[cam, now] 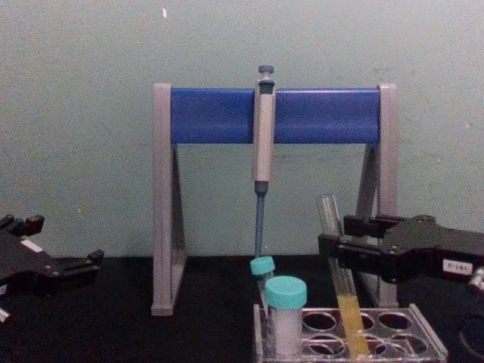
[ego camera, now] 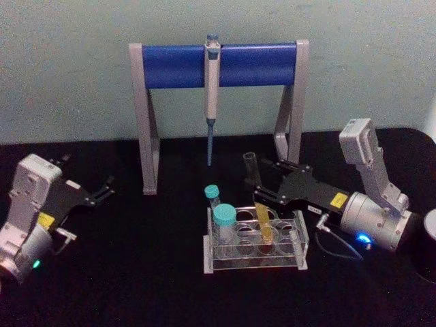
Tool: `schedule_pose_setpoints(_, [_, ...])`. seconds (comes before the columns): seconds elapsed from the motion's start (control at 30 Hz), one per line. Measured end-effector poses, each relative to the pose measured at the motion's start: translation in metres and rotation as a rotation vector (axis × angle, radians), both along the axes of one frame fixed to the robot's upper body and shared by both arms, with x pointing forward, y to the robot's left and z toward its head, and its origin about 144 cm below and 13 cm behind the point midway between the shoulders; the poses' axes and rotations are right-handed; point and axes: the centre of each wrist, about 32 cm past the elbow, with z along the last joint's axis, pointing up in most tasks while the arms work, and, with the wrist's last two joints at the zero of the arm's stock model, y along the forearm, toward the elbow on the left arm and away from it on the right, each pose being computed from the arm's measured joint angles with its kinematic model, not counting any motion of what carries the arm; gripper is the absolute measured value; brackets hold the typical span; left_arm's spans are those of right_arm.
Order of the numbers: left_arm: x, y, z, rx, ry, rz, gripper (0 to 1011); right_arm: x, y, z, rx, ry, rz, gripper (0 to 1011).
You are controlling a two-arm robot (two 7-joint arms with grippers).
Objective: Pick up the test tube from the test tube rack, shake it, then place it back into the test tube rack.
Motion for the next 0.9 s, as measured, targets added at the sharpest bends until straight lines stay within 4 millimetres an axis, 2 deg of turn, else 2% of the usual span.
schedule_pose_setpoints(0.13, [0.0,0.0,0.0,0.0,0.0,0.0,1001,0.0,0.0,0.0001,0.0,0.0,0.0,530])
schedule_pose_setpoints(0.17, [0.0,0.0,0.0,0.0,0.0,0.0,1001,0.0,0.0001,0.0001,0.0,-0.001,0.0,468])
schedule_pose_setpoints(0.23, [0.0,0.0,0.0,0.0,0.0,0.0,1001,0.0,0.0001,0.0001,0.0,-0.001,0.0,425])
schedule_pose_setpoints(0.27, [0.0,0.0,0.0,0.0,0.0,0.0,1001,0.0,0.0001,0.0001,0.0,-0.001,0.0,365])
schedule_pose_setpoints(0.37, [0.0,0.0,0.0,0.0,0.0,0.0,1001,0.0,0.0001,0.0001,0.0,-0.001,0.0,303])
schedule_pose_setpoints(0.4, [0.0,0.0,0.0,0.0,0.0,0.0,1001,0.0,0.0001,0.0001,0.001,-0.001,0.001,248])
schedule_pose_setpoints(0.9, [0.0,0.0,0.0,0.0,0.0,0.0,1001,0.0,0.0001,0.0001,0.001,-0.001,0.001,223])
